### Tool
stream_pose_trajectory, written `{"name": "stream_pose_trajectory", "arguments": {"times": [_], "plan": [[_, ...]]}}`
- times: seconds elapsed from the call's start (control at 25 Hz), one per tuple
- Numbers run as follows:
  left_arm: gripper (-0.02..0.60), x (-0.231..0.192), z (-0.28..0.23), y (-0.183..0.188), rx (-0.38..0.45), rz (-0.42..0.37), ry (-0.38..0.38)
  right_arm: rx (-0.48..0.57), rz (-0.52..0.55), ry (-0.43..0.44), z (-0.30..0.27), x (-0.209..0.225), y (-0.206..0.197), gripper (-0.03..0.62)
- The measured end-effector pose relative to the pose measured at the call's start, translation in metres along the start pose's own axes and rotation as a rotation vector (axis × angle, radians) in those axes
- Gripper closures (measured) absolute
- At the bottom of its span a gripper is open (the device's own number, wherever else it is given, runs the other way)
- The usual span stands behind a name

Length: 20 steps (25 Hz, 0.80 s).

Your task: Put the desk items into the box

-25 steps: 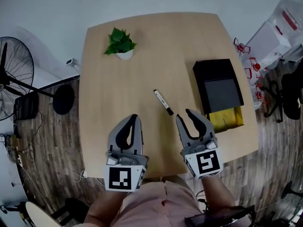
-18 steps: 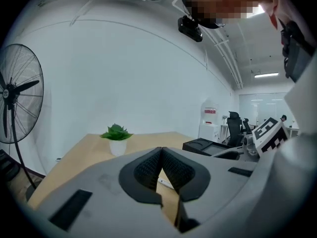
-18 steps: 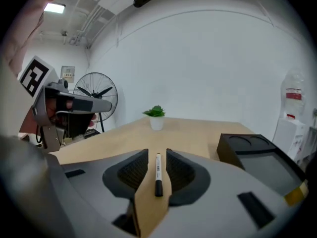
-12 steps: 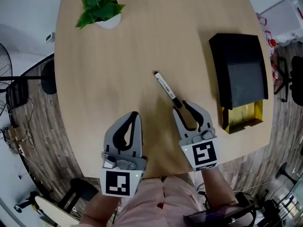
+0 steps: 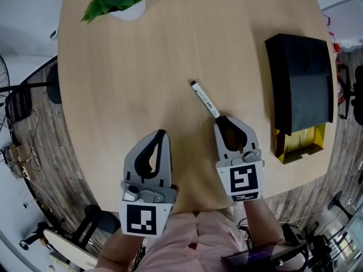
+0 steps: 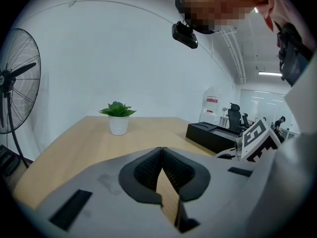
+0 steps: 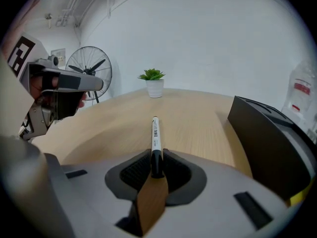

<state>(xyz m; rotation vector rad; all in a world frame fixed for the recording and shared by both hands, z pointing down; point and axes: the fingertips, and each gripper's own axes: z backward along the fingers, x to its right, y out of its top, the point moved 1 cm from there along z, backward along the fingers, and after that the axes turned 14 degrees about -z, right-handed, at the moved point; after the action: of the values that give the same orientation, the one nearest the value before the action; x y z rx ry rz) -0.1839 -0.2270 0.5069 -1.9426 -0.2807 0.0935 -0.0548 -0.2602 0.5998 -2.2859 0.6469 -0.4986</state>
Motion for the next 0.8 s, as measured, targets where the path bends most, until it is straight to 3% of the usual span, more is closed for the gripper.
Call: {"name": "stream_pose_trajectory", "arguments": {"times": [0.24, 0.8], "plan": [[0.571, -0.004, 0.009, 0.02, 0.039, -0.015, 0.001, 0.01, -0.044, 0.031, 0.008, -0.006, 0.009, 0.527], [0.571, 0.007, 0.05, 0.127, 0.295, -0.044, 0.02, 0.312, 0.012, -0.013, 0.121, -0.014, 0.138, 0.528]]}}
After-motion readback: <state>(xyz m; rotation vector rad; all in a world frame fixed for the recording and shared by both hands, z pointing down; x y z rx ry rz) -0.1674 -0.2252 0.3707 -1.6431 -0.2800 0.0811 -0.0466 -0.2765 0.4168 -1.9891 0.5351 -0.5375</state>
